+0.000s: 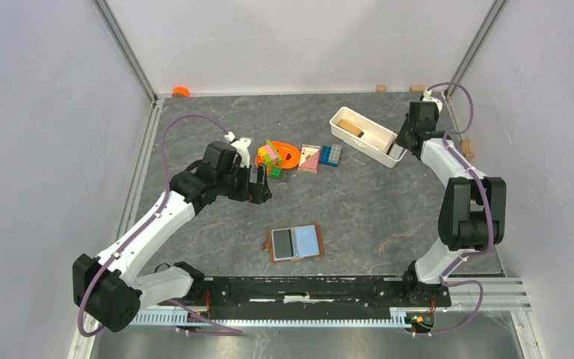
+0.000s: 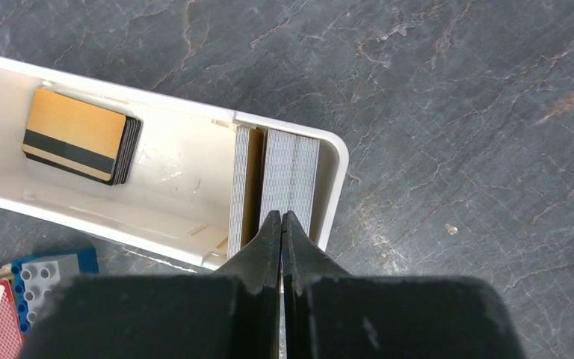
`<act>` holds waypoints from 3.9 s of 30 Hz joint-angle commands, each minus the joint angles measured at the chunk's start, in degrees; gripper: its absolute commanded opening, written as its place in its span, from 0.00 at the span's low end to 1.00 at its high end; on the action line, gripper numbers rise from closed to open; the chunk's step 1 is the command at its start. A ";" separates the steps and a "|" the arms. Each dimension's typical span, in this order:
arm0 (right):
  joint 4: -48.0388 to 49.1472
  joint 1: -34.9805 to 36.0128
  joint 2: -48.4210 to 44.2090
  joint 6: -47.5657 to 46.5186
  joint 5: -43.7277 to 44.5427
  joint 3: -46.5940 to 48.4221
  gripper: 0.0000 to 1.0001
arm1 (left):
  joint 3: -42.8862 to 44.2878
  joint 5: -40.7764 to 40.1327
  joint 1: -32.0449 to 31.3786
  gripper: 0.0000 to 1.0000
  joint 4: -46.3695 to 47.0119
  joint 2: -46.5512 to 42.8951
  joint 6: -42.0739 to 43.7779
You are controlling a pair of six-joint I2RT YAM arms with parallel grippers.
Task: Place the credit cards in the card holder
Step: Pick up the credit card from the storage box.
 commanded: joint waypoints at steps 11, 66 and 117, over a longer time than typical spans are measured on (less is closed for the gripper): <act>5.40 0.16 6.54 -4.73 -9.96 1.26 0.20 | -0.32 0.38 -0.33 1.00 1.64 0.21 1.44; 2.07 3.02 9.71 3.60 -6.35 7.20 0.17 | -0.31 1.10 -0.50 1.00 1.64 0.09 1.35; 58.18 23.87 -52.74 25.82 -57.39 -44.58 0.00 | -21.61 10.26 -22.92 0.98 65.58 -9.45 -30.48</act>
